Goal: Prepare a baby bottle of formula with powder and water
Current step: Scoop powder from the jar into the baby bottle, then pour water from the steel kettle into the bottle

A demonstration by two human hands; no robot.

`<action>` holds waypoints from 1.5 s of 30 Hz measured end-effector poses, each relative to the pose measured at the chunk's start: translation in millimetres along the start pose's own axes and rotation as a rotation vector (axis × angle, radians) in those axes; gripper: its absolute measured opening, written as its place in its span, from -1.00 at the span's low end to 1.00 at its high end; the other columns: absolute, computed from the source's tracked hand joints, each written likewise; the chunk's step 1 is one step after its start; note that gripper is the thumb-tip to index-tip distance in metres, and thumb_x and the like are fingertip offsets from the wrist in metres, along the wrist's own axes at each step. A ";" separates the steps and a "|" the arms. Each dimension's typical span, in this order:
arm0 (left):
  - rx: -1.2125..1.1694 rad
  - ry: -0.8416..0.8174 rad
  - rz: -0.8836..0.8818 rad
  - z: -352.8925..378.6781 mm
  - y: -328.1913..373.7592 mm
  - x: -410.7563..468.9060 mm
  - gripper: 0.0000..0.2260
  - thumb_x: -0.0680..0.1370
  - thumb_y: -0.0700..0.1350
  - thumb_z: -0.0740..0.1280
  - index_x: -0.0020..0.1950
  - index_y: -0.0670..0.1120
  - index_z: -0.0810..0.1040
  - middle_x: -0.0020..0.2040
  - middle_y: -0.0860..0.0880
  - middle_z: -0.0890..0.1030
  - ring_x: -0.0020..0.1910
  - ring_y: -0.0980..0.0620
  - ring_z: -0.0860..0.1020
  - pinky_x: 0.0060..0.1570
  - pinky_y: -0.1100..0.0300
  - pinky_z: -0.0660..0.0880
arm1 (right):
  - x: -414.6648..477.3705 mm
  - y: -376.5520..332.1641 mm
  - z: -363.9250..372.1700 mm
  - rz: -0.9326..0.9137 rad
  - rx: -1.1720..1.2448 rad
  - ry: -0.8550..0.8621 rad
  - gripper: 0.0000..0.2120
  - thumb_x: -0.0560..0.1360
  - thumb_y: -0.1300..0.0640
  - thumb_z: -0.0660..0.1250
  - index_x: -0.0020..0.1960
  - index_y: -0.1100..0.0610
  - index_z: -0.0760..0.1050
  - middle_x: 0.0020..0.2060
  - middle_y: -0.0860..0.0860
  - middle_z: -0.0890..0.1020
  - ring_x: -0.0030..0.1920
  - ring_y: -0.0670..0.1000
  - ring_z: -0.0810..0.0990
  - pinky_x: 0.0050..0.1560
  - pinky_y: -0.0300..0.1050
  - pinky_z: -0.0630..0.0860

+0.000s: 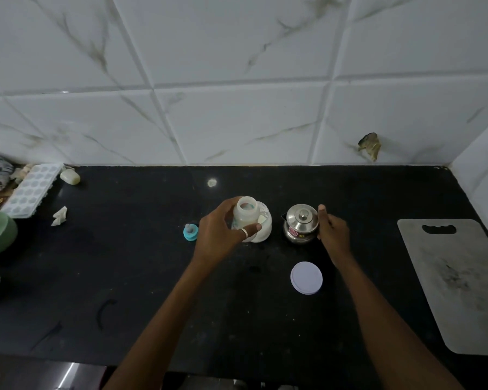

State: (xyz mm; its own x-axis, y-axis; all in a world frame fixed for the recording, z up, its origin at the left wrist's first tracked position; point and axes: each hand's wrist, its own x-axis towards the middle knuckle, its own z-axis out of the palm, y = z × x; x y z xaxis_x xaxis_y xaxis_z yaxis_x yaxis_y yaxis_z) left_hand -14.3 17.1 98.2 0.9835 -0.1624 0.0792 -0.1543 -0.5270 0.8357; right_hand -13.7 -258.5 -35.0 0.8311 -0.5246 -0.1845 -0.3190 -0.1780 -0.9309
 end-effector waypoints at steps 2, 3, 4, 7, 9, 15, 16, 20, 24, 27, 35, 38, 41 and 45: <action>0.000 -0.006 -0.002 1.8 0.4 -0.7 -0.47 0.38 -0.02 0.63 0.32 0.07 0.59 0.14 0.20 0.67 0.13 0.29 0.61 0.07 0.47 0.49 | 1.7 2.7 0.3 -0.002 0.035 -0.006 -0.34 0.61 -0.26 0.23 -0.31 0.33 0.39 -0.45 0.11 0.45 -0.38 0.05 0.42 -0.29 0.01 0.38; 0.000 -0.010 0.000 3.1 0.7 -0.9 -0.46 0.38 -0.02 0.63 0.32 0.06 0.58 0.15 0.19 0.67 0.13 0.28 0.61 0.08 0.45 0.50 | 2.3 3.5 0.5 -0.001 0.048 -0.006 -0.33 0.60 -0.28 0.23 -0.32 0.32 0.37 -0.45 0.10 0.43 -0.38 0.05 0.40 -0.29 0.01 0.37; 0.002 -0.013 0.002 4.0 1.0 -1.2 -0.46 0.38 -0.02 0.63 0.32 0.07 0.58 0.15 0.19 0.67 0.14 0.28 0.61 0.10 0.42 0.51 | 2.3 2.6 0.7 0.004 0.055 -0.010 -0.34 0.60 -0.28 0.24 -0.35 0.29 0.35 -0.45 0.10 0.42 -0.38 0.05 0.39 -0.30 0.01 0.35; -0.002 -0.014 0.004 5.8 2.9 -1.9 -0.46 0.37 -0.02 0.64 0.32 0.07 0.59 0.14 0.20 0.67 0.14 0.29 0.61 0.12 0.40 0.52 | 0.7 -1.4 -0.1 0.005 0.074 -0.026 -0.43 0.63 -0.20 0.26 -0.44 0.09 0.35 -0.48 0.04 0.40 -0.39 0.03 0.37 -0.31 -0.04 0.32; -0.002 -0.017 0.006 6.1 4.0 -2.5 -0.46 0.37 -0.02 0.64 0.32 0.06 0.59 0.14 0.20 0.68 0.14 0.29 0.61 0.12 0.40 0.52 | 1.1 -0.4 -1.2 0.010 0.093 -0.033 -0.45 0.63 -0.18 0.28 -0.45 0.05 0.35 -0.48 0.03 0.39 -0.39 0.03 0.36 -0.31 -0.04 0.31; 0.011 -0.032 0.010 1.7 8.8 -5.3 -0.46 0.38 -0.01 0.63 0.33 0.06 0.58 0.16 0.19 0.67 0.15 0.29 0.61 0.11 0.43 0.51 | -1.5 4.2 -1.6 0.049 0.213 -0.047 -0.37 0.49 -0.33 0.35 -0.41 0.20 0.37 -0.44 0.10 0.33 -0.38 0.04 0.28 -0.35 -0.03 0.22; 0.011 -0.032 0.009 0.8 9.8 -5.5 -0.46 0.38 -0.01 0.63 0.33 0.07 0.58 0.16 0.19 0.67 0.15 0.29 0.60 0.11 0.43 0.51 | -2.7 2.3 -3.2 0.045 0.238 -0.053 -0.32 0.48 -0.33 0.36 -0.38 0.29 0.37 -0.44 0.11 0.33 -0.38 0.04 0.27 -0.35 -0.04 0.21; 0.000 -0.018 0.007 -2.9 17.1 -5.0 -0.49 0.37 0.00 0.64 0.29 0.13 0.60 0.13 0.23 0.67 0.12 0.31 0.60 0.08 0.45 0.49 | -12.9 -32.0 -12.7 -0.026 0.290 -0.059 -0.43 0.60 -0.15 0.34 -0.42 0.20 0.35 -0.44 0.10 0.31 -0.39 0.02 0.27 -0.33 -0.07 0.21; -0.008 0.000 0.030 -11.1 31.2 1.8 -0.50 0.37 0.04 0.63 0.28 0.14 0.60 0.11 0.24 0.67 0.10 0.29 0.61 0.07 0.44 0.49 | -21.8 -86.4 -23.1 -0.092 0.353 -0.029 -0.44 0.64 -0.04 0.33 -0.41 0.22 0.27 -0.44 0.07 0.25 -0.40 0.00 0.22 -0.33 -0.08 0.17; -0.019 0.024 0.054 -23.4 45.3 11.8 -0.50 0.37 0.06 0.62 0.27 0.15 0.60 0.07 0.26 0.67 0.06 0.25 0.62 0.05 0.39 0.50 | -29.9 -134.0 -31.5 -0.131 0.416 0.000 -0.46 0.62 -0.02 0.36 -0.37 0.28 0.28 -0.40 0.08 0.23 -0.40 -0.02 0.21 -0.33 -0.08 0.16; -0.075 0.099 0.167 -77.5 107.1 44.4 -0.42 0.38 0.06 0.61 0.36 0.08 0.53 0.11 0.23 0.63 0.04 0.35 0.57 -0.06 0.61 0.41 | -49.5 -274.7 -54.0 -0.104 0.558 0.059 -0.52 0.55 -0.03 0.44 -0.43 0.10 0.33 -0.57 -0.05 0.32 -0.50 -0.03 0.28 -0.34 -0.12 0.27; -0.068 0.124 0.194 -93.7 128.0 54.4 -0.40 0.38 0.10 0.61 0.37 0.07 0.52 0.10 0.21 0.61 -0.01 0.37 0.55 -0.11 0.62 0.37 | -59.1 -316.3 -63.2 -0.104 0.616 0.025 -0.59 0.51 -0.06 0.47 -0.38 0.09 0.39 -0.55 -0.06 0.31 -0.47 -0.03 0.27 -0.31 -0.10 0.31; -0.090 0.139 0.216 -105.3 143.9 62.0 -0.43 0.38 0.11 0.60 0.34 0.05 0.54 0.07 0.20 0.64 -0.03 0.41 0.55 -0.11 0.56 0.38 | -68.4 -350.0 -70.2 -0.149 0.653 -0.008 -0.61 0.51 -0.04 0.47 -0.37 0.06 0.39 -0.51 -0.05 0.28 -0.45 -0.03 0.26 -0.35 -0.13 0.31; -0.113 0.163 0.245 -113.5 156.9 68.0 -0.42 0.39 0.12 0.59 0.36 0.04 0.56 0.14 0.13 0.68 0.03 0.22 0.63 -0.07 0.47 0.43 | -81.8 -379.8 -75.0 -0.180 0.631 -0.006 -0.60 0.52 0.00 0.46 -0.37 0.07 0.36 -0.52 -0.06 0.29 -0.48 -0.05 0.26 -0.40 -0.16 0.28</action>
State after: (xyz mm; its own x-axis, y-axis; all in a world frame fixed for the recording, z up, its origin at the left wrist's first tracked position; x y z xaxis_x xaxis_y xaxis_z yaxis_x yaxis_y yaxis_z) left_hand 39.0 18.1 296.5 0.9219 -0.1322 0.3642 -0.3862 -0.3910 0.8355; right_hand 5.3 -210.4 357.3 0.8499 -0.5269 -0.0090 0.1519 0.2613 -0.9532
